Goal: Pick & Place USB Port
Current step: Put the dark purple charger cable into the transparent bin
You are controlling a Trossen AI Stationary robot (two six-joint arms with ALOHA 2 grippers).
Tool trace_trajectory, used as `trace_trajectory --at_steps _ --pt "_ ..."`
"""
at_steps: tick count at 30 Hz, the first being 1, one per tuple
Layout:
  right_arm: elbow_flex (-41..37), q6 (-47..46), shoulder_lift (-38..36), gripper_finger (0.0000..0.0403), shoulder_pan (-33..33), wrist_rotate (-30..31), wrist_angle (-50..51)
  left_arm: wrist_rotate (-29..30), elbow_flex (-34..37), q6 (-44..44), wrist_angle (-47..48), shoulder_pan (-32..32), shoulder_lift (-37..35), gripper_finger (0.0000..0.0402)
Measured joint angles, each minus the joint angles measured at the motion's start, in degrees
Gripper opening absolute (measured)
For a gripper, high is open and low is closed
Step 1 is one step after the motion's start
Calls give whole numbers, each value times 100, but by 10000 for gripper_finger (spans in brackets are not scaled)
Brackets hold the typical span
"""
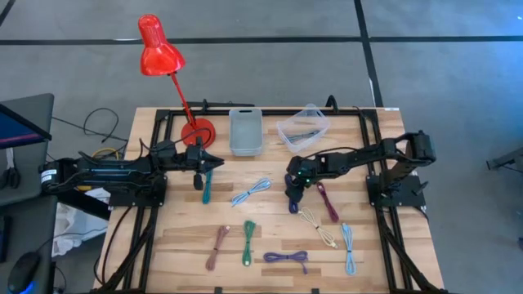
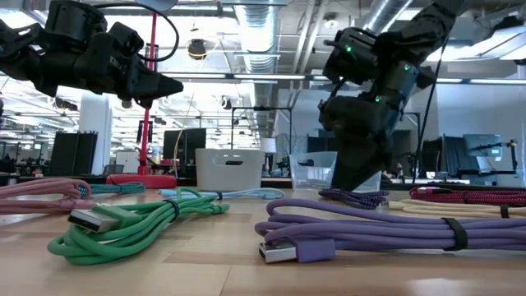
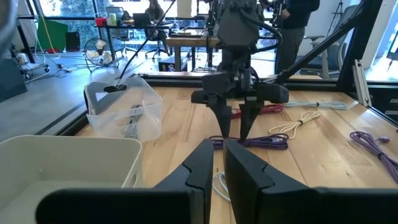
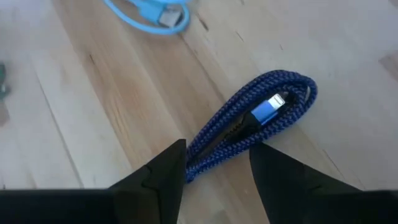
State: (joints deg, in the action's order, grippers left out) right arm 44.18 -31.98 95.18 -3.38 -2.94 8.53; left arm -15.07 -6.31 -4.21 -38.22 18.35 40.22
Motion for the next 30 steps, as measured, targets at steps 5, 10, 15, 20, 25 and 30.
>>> trace_trajectory --at_steps 5,10,15,20,25,30 --pt "24 -11 244 160 0 4 -179 0 0 0 0 -2 -1 40" --pt "22 5 393 111 -2 12 -211 2 0 0 0 0 -1 40" --pt "17 200 299 31 -2 10 -221 2 0 0 0 0 -1 40" --pt "-6 345 160 14 0 -2 -161 2 0 0 0 0 -1 40" --pt "-17 535 -60 4 0 -4 -65 2 0 2 0 0 -1 40" --pt "-17 726 -438 3 -42 5 104 2 0 0 0 0 -1 40"
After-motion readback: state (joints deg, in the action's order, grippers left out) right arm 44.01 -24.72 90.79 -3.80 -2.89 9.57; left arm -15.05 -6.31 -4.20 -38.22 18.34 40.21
